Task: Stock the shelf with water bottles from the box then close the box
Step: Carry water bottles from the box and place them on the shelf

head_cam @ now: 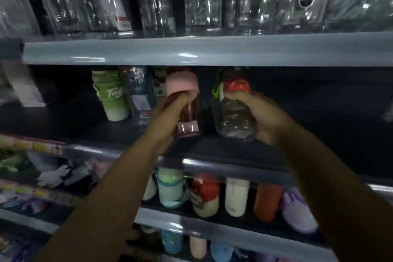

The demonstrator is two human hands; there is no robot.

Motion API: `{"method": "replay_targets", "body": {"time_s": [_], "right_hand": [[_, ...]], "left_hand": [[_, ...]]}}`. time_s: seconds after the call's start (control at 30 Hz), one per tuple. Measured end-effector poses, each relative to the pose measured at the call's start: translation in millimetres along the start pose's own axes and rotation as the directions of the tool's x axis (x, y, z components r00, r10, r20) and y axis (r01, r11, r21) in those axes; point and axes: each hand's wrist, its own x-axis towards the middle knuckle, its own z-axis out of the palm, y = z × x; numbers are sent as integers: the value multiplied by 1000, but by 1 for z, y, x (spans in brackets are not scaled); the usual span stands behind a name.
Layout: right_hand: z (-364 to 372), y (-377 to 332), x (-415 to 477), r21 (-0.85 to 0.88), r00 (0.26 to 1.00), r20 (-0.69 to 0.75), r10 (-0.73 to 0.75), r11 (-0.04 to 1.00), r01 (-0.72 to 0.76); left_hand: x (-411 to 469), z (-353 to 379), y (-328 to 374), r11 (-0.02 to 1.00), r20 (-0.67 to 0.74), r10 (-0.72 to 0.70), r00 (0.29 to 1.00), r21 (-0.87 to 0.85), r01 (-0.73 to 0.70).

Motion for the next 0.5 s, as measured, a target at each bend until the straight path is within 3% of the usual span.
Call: {"method": "replay_targets", "body": {"time_s": [0.1, 0.2, 0.37, 0.5], "right_hand": [[15, -2, 20, -25, 992, -127, 14, 1000, -18], [22, -4, 30, -46, 970, -241, -19, 999, 8], [27, -4, 56, -183, 934, -332, -132, 980, 74], [32, 6, 88, -319, 914, -351, -203, 944, 87]], "left_hand": [[42, -9, -1, 999, 91, -47, 995, -9, 48], [73, -13, -6, 999, 55, 22, 998, 46, -24], [105, -11, -14, 952, 61, 175, 983, 243, -184], [125, -10, -19, 837, 7, 298, 955, 479, -265]]}}
